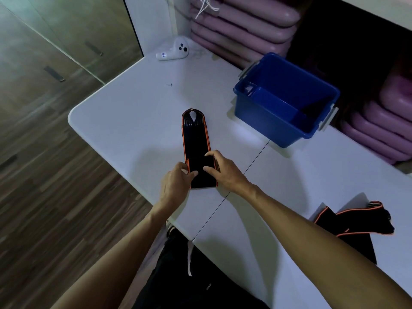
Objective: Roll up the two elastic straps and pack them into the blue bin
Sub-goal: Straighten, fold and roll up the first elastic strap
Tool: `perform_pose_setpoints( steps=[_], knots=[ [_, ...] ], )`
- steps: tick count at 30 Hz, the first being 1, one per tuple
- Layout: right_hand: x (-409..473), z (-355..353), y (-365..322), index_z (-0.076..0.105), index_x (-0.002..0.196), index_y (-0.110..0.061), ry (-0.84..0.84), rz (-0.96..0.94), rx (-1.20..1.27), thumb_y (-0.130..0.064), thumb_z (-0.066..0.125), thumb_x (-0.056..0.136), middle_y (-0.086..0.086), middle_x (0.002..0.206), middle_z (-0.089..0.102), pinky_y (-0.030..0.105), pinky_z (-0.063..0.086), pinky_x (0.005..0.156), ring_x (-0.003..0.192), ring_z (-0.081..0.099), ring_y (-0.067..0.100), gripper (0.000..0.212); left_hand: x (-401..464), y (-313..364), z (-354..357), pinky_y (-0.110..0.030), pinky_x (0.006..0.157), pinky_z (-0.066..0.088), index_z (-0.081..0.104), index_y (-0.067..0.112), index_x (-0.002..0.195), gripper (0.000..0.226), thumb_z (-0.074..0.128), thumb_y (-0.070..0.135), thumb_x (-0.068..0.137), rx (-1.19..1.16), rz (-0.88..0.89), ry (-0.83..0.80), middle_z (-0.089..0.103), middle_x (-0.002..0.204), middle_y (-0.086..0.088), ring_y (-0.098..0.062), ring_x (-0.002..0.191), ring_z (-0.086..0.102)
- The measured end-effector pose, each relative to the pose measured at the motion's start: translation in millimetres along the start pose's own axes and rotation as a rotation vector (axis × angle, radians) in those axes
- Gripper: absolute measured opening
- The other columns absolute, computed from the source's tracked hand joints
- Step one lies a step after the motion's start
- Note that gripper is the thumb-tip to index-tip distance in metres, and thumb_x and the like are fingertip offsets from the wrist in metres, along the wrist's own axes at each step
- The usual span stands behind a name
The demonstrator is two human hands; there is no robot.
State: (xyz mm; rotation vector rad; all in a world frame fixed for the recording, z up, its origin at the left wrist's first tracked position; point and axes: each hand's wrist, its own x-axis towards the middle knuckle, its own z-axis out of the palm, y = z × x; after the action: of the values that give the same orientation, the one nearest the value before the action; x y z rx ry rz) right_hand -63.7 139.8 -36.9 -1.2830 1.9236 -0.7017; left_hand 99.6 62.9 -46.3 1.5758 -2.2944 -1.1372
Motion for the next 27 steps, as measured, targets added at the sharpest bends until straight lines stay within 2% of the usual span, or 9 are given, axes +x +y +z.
perform_pose_setpoints(
  steps=[2,4,7,10,12,15,20,25,27],
  knots=[
    [2.5,5.4,-0.2,0.045,0.132,-0.017,0.004,-0.011,-0.017,-0.029,0.058,0.097,-0.002,0.113,0.062,0.020,0.045,0.085,0.098,0.059,0.009,0.040,-1.4,-2.1,2.1,-0.035,0.069,0.045,0.055,0.011,0.107,0.033,0.062,0.037,0.088,0.001,0.009,0.033,0.067,0.089,-0.005,-0.023,0.083,0.061],
    [3.3,12.8,1.7,0.043,0.134,-0.018,0.014,-0.012,-0.052,-0.029,0.057,0.097,0.007,0.128,0.058,0.033,0.050,0.093,0.115,0.057,0.021,0.041,-4.3,-4.8,4.5,-0.032,0.070,0.043,0.049,0.011,0.119,0.040,0.063,0.033,0.088,-0.012,0.093,0.049,0.060,0.107,-0.009,-0.024,0.087,0.059],
    [-0.5,21.7,2.4,0.039,0.138,-0.023,0.053,0.008,-0.113,-0.035,0.051,0.100,0.009,0.129,0.055,0.039,0.054,0.087,0.110,0.060,0.024,0.042,-8.7,-6.9,6.5,-0.036,0.071,0.049,0.040,0.014,0.138,0.052,0.061,0.023,0.091,0.116,0.289,0.076,0.044,0.131,-0.012,-0.029,0.097,0.057],
    [-0.7,22.6,3.2,0.038,0.139,-0.027,0.112,-0.029,-0.215,-0.039,0.049,0.100,0.007,0.125,0.054,0.040,0.057,0.076,0.104,0.060,0.024,0.042,-6.6,-17.1,9.0,-0.043,0.098,0.045,0.042,0.013,0.141,0.046,0.048,0.022,0.097,0.357,0.563,0.130,0.037,0.148,-0.017,-0.034,0.131,0.041],
    [0.8,20.2,4.4,0.040,0.136,-0.027,0.156,-0.045,-0.269,-0.039,0.053,0.098,0.004,0.123,0.055,0.039,0.057,0.074,0.105,0.057,0.023,0.043,-4.6,-25.6,9.6,-0.041,0.109,0.036,0.036,0.013,0.145,0.048,0.036,0.029,0.100,0.373,0.606,0.058,0.031,0.153,-0.016,-0.030,0.140,0.030],
    [-1.0,19.2,6.8,0.044,0.134,-0.025,0.159,-0.079,-0.307,-0.039,0.054,0.097,0.001,0.122,0.054,0.036,0.056,0.070,0.107,0.051,0.022,0.040,-3.4,-34.8,6.7,-0.037,0.112,0.029,0.029,0.015,0.148,0.053,0.032,0.038,0.101,0.425,0.618,-0.001,0.025,0.156,-0.014,-0.027,0.143,0.025],
    [-9.0,20.7,11.9,0.048,0.137,-0.024,0.140,-0.196,-0.387,-0.035,0.055,0.097,0.005,0.145,0.042,0.038,0.050,0.091,0.125,0.043,0.026,0.042,-3.5,-34.0,-1.3,-0.041,0.110,0.036,0.031,0.014,0.147,0.056,0.035,0.042,0.099,0.421,0.619,-0.076,0.035,0.150,-0.017,-0.031,0.137,0.035],
    [-13.5,26.2,19.4,0.044,0.144,-0.019,0.119,-0.295,-0.507,-0.028,0.051,0.100,0.010,0.152,0.040,0.041,0.048,0.095,0.135,0.041,0.026,0.046,1.4,-30.8,-7.8,-0.039,0.112,0.034,0.036,0.012,0.145,0.055,0.035,0.041,0.098,0.329,0.637,-0.123,0.034,0.152,-0.014,-0.026,0.140,0.032],
    [-14.0,29.2,20.4,0.044,0.144,-0.016,0.116,-0.291,-0.510,-0.025,0.054,0.099,0.013,0.152,0.040,0.042,0.049,0.094,0.133,0.044,0.028,0.047,13.9,-29.9,-14.1,-0.044,0.107,0.040,0.047,0.009,0.137,0.048,0.038,0.035,0.098,0.217,0.648,-0.112,0.045,0.145,-0.013,-0.026,0.136,0.040]
  ],
)
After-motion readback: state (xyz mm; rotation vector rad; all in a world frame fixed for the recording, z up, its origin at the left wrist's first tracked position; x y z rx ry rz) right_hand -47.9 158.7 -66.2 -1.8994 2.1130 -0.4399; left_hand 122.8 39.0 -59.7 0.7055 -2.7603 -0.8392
